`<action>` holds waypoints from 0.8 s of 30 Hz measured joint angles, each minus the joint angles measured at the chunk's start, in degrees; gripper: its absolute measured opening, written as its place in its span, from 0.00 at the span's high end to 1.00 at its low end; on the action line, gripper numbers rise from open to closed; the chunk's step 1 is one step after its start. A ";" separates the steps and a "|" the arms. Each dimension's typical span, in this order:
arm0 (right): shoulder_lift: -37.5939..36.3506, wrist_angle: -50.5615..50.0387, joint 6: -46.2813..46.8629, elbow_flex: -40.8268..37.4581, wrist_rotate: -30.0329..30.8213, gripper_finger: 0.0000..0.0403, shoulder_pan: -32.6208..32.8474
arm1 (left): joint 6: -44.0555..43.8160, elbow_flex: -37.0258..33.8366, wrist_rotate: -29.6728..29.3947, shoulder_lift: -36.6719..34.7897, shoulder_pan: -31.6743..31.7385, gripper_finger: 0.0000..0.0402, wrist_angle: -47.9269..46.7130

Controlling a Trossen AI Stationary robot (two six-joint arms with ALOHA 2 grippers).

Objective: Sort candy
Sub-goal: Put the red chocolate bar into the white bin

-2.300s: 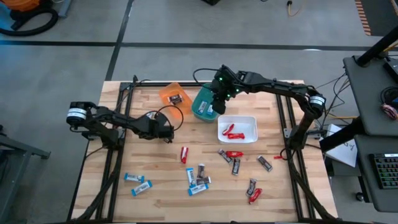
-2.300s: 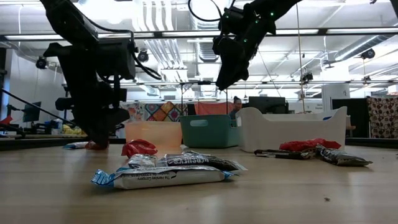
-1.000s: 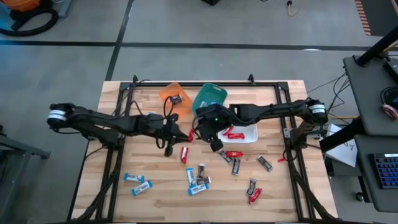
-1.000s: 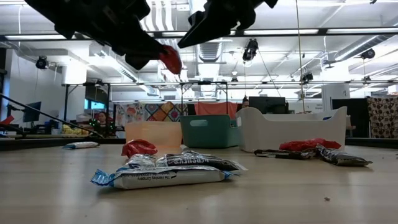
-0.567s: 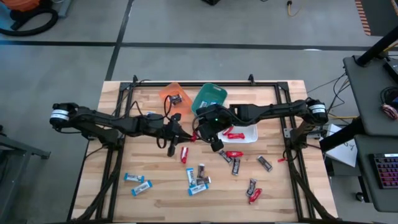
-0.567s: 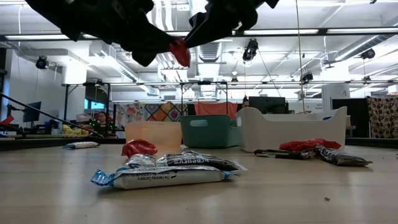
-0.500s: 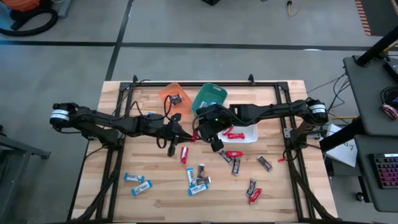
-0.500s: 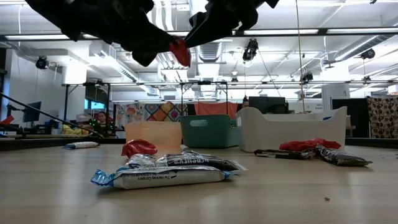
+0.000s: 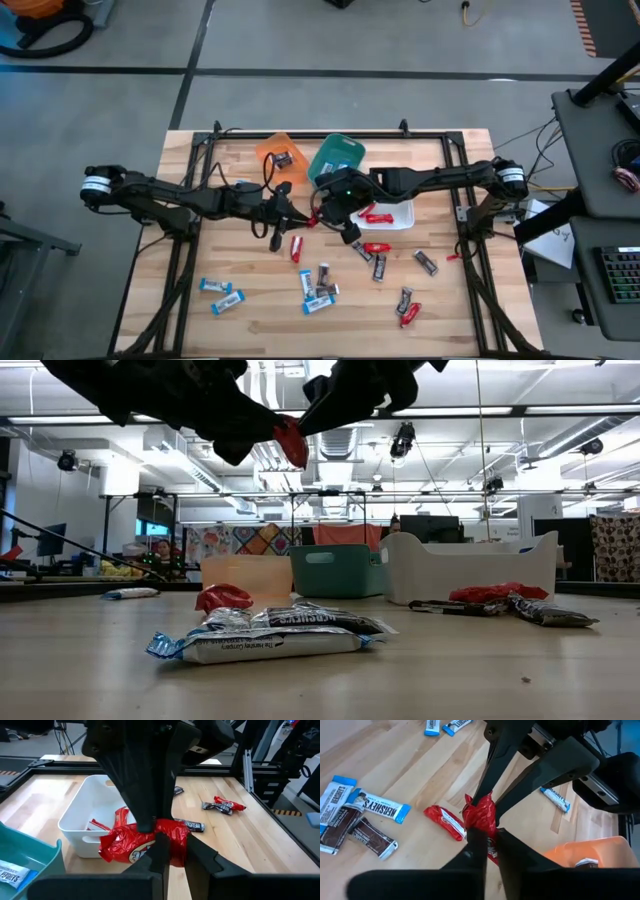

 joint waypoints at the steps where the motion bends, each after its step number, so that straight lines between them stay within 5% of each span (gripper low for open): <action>1: 0.00 -0.01 -0.34 0.00 0.00 0.96 0.02 | 0.00 0.00 0.00 0.00 0.00 0.93 0.02; 14: -0.66 -6.13 -0.09 0.88 0.70 0.98 0.11 | -0.97 0.11 -0.44 -0.13 0.12 0.80 0.28; 24: -2.48 -30.20 13.21 3.96 13.64 0.98 -1.22 | -0.39 0.11 -0.46 -0.13 0.27 0.72 -4.35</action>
